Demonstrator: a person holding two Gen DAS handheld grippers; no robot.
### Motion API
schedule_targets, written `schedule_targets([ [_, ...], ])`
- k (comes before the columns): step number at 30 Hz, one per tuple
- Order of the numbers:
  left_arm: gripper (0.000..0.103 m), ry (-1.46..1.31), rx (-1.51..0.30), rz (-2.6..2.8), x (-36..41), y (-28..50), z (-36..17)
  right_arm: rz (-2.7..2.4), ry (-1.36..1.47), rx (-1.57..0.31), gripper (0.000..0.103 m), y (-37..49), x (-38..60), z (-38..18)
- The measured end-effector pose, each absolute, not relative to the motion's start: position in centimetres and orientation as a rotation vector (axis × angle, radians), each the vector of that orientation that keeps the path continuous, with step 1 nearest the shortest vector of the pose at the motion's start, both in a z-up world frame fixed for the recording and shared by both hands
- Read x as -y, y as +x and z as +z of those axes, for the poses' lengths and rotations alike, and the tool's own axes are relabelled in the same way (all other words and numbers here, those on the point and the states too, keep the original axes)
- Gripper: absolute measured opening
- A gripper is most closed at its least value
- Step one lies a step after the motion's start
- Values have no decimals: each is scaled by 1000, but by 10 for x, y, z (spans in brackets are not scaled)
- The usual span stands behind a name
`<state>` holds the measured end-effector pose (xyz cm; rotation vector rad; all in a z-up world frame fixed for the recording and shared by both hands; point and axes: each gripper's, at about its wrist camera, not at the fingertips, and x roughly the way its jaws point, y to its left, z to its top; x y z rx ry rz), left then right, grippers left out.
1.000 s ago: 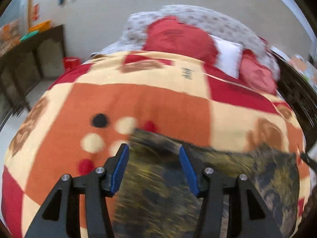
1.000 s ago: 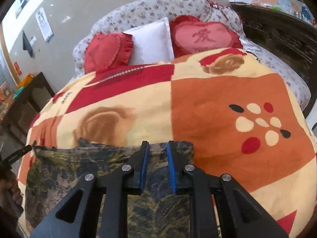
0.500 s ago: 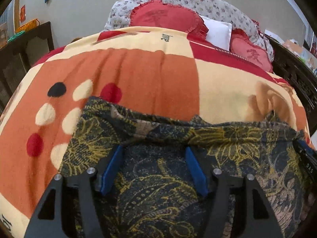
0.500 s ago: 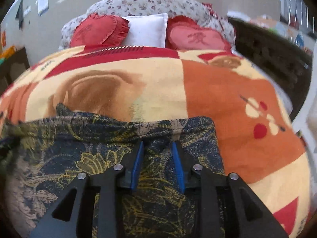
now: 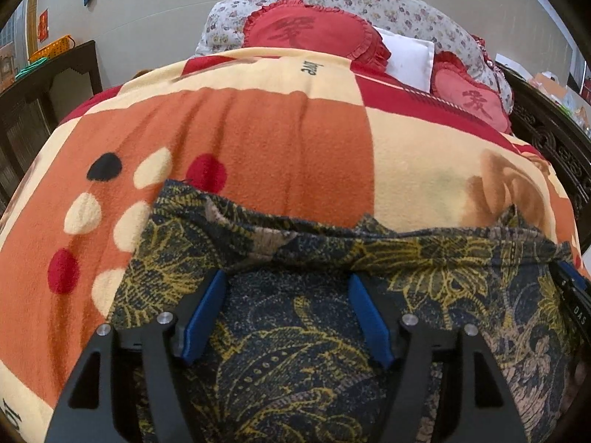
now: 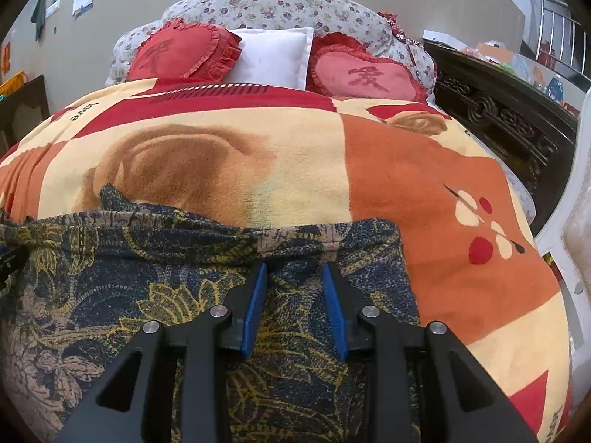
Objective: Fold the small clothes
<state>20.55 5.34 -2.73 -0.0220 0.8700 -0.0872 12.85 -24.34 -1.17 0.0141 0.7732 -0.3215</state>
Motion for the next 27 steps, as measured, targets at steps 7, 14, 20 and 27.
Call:
schedule_targets([
  [7,73,-24,-870,-88,-53,205,-27,-322,14,-773,33,128,243,-11],
  [14,76,-26,-876,-96,-53,207,-28,-325,8,-776,33,129,241,-11],
  [20,86,20,-939,-118,-46,204,-7,-253,31,-847,34,127,250,8],
  [27,86,-22,-840,-261,-32,94,21,69,74,-747,34,55,204,49],
])
